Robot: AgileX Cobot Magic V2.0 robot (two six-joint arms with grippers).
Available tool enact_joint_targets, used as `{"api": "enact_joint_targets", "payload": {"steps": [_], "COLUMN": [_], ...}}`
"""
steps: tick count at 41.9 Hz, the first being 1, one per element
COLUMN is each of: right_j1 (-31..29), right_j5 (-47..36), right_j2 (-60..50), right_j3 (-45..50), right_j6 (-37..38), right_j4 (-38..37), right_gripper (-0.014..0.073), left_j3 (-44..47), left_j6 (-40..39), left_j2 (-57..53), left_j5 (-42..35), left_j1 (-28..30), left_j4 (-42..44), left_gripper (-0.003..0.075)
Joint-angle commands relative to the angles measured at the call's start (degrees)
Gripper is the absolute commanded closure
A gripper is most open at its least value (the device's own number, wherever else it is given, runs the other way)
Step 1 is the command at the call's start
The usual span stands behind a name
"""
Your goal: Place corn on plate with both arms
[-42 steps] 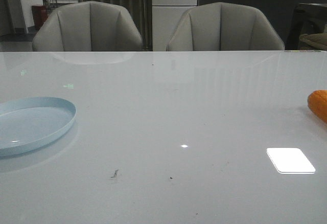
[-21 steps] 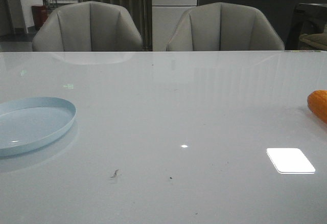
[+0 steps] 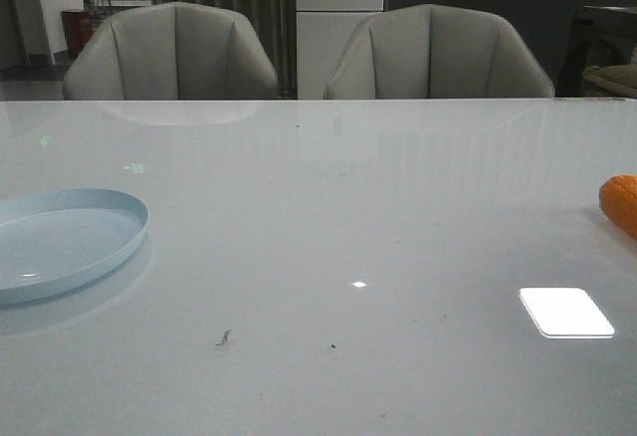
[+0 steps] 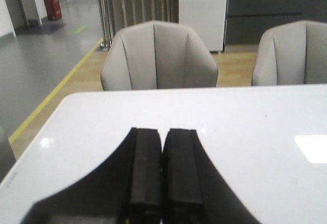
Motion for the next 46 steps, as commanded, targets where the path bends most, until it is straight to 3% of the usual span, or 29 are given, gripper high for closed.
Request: {"api": "enact_joint_targets", "payload": {"steps": [1,16,25,30,35,41,46], "right_j1": [-0.3,-0.3,-0.3,-0.3,-0.3,-0.3,-0.3], "right_j5": [-7.6,-10.5,-10.5,-10.0,-9.6,-9.9,-10.4], "right_j2": [4.8,15.7,17.4,18.7,20.3,21.5,21.5], "right_j3": [-2.2,-2.2,-2.2,-2.2,-2.2,-2.2,-2.2], "right_j6": [-0.4,-0.4,-0.4,-0.5,-0.5,-0.5,-0.5], "right_j4": [-0.3,-0.3,-0.3,-0.3,-0.3,-0.3,-0.3], "right_gripper": [0.0538,0.0538,0.0536,0.0524,0.04,0.013,0.0041], "left_j3": [-2.3,-2.3,-2.3,-2.3,-2.3,-2.3,-2.3], "left_j6": [-0.7,-0.7,-0.7,-0.7,-0.7,-0.7,-0.7], "left_j2": [4.8,16.4,19.8,21.1,21.8,21.9,21.9], "left_j5": [-4.4,-4.8,-4.6,-4.6,-4.6,-5.0,-5.9], "left_j1": [0.0,0.0,0.0,0.0,0.0,0.0,0.0], "left_j4": [-0.1,-0.1,-0.1,-0.1,-0.1,-0.1,-0.2], "left_gripper": [0.0631,0.0598,0.0412,0.0352,0.0347,0.0348,0.0348]}}
